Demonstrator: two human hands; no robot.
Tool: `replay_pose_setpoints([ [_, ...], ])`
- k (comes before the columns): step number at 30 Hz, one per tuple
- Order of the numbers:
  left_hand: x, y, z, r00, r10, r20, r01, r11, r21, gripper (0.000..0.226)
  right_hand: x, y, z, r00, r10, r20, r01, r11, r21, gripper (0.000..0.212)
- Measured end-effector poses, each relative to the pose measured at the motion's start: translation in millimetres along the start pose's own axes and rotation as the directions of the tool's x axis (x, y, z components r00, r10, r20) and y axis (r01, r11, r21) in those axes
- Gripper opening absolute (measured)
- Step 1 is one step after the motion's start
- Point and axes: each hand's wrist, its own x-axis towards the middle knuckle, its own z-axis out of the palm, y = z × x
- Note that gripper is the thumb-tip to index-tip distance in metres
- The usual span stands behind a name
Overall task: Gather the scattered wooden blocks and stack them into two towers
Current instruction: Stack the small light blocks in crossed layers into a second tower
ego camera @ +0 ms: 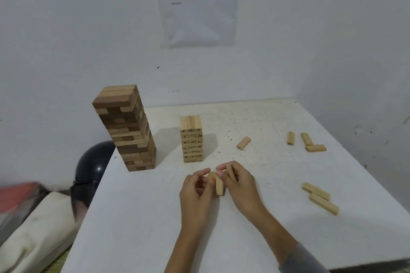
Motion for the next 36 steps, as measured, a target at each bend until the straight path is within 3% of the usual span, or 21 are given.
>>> replay_pose_setpoints([
  [4, 5, -8, -10, 0.999, 0.033, -0.029, -0.031, 0.997, 0.066, 0.020, 6, 7, 10, 0.997, -0.051, 0.049, 0.059, 0.982, -0.180, 0.010],
  [7, 6, -14, -11, 0.991, 0.132, -0.017, -0.124, 0.966, 0.227, 0.023, 6, 17, 16, 0.992, -0.121, 0.039, 0.127, 0.925, -0.359, 0.027],
  [12, 4, -18, -12, 0.993, 0.106, -0.043, -0.096, 0.977, 0.189, 0.025, 0, 17, 11, 0.992, -0.112, -0.058, 0.093, 0.961, -0.260, 0.029],
  [16, 4, -22, -15, 0.994, 0.083, -0.069, -0.072, 0.985, 0.157, 0.031, -5, 19, 8, 0.971, -0.192, -0.145, 0.112, 0.894, -0.435, 0.022],
  [19, 3, -23, -16, 0.994, 0.107, -0.037, -0.099, 0.978, 0.184, 0.032, -6, 19, 7, 0.969, -0.146, -0.201, 0.078, 0.947, -0.312, 0.017],
  [24, 1, -20, -15, 0.992, 0.122, 0.028, -0.125, 0.963, 0.238, 0.037, -7, 18, 10, 0.957, -0.173, -0.235, 0.106, 0.956, -0.273, 0.018],
  [28, 0, -16, -14, 0.988, 0.148, 0.040, -0.154, 0.958, 0.242, 0.035, -10, 18, 5, 0.986, -0.123, -0.110, 0.093, 0.965, -0.244, 0.044],
  [30, -1, -15, -14, 0.989, 0.145, 0.041, -0.151, 0.961, 0.231, 0.036, -17, 18, 4, 0.986, -0.166, 0.019, 0.162, 0.919, -0.359, 0.057],
  [32, -2, -14, -15, 0.987, 0.151, 0.047, -0.158, 0.958, 0.239, 0.038, -22, 20, 5, 0.964, -0.232, 0.130, 0.266, 0.807, -0.528, 0.071],
  [33, -2, -13, -16, 0.988, 0.148, 0.049, -0.156, 0.958, 0.242, 0.039, -22, 20, 5, 0.958, -0.248, 0.147, 0.287, 0.781, -0.554, 0.071],
  [36, -3, -10, -16, 0.990, 0.125, 0.066, -0.138, 0.957, 0.254, 0.039, -21, 18, 2, 0.964, -0.229, 0.133, 0.265, 0.848, -0.458, 0.067],
])
